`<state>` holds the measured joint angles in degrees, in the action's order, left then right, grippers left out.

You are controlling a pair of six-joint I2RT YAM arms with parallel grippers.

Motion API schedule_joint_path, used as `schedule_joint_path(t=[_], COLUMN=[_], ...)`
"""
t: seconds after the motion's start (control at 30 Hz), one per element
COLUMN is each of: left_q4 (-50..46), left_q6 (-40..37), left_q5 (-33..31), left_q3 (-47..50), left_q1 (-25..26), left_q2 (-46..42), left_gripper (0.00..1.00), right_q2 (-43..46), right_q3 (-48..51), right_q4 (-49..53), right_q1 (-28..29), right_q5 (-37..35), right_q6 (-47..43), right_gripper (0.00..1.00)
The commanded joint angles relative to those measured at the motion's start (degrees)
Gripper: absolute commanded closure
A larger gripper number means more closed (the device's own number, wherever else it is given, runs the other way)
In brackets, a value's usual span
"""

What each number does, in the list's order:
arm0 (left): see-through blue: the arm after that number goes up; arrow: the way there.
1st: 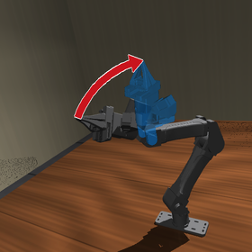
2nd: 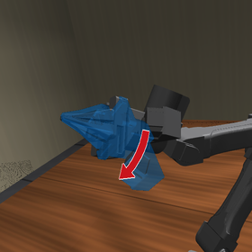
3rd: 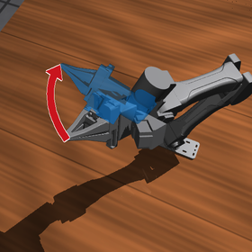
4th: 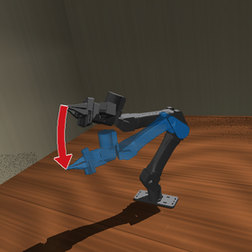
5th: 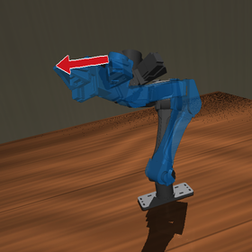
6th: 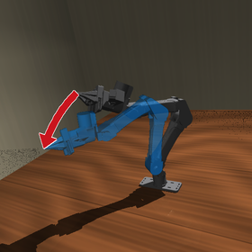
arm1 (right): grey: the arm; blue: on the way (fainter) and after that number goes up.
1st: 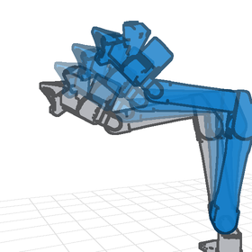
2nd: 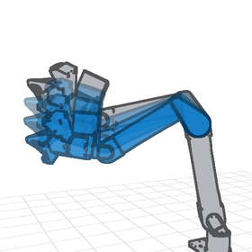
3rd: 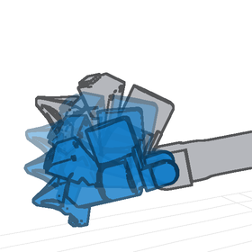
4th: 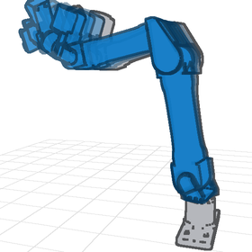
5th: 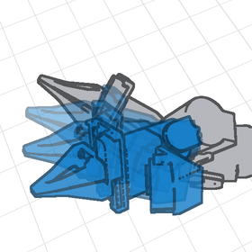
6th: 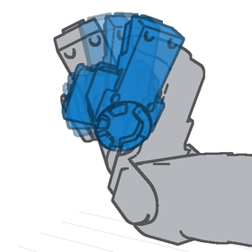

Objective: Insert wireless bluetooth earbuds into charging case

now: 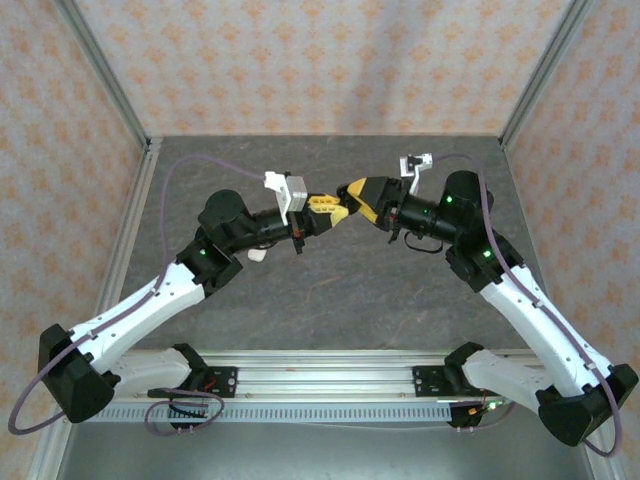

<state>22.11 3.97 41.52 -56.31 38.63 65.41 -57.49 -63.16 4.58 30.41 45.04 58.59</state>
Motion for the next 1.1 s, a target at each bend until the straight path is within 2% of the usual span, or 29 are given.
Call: schedule_joint_path(t=[0.0,0.33,0.43,0.53,0.7,1.07], left_q4=[1.47,-5.31,-6.38,-7.02,-8.18,-8.24], left_q6=[-1.37,-0.9,0.04,1.07,2.13,2.51], left_q5=[-1.08,-3.11,-3.2,-3.45,-3.64,-3.55], left_q3=[-1.81,-3.73,-4.38,-5.03,-6.0,-8.0], left_q1=[0.74,0.96,1.14,1.25,1.42,3.28], left_q2=[0.73,1.61,1.91,2.34,3.01,4.96], left_gripper=[1.0,1.0,0.79,0.7,0.61,0.5], right_q2=[0.54,2.09,2.71,3.6,5.3,7.05], right_q3=[0.5,2.39,3.36,4.11,4.79,4.53], right_q4=[-4.45,-5.39,-7.07,-7.96,-7.98,-4.59], right_q1=[0.44,0.45,0.47,0.46,0.44,0.44], right_q5=[2.08,-1.95,-3.81,-6.14,-9.62,-14.86], right_q6=[1.36,-0.55,-0.84,-1.85,-3.96,-8.78], right_gripper=[0.66,0.83,0.87,0.9,0.92,0.93])
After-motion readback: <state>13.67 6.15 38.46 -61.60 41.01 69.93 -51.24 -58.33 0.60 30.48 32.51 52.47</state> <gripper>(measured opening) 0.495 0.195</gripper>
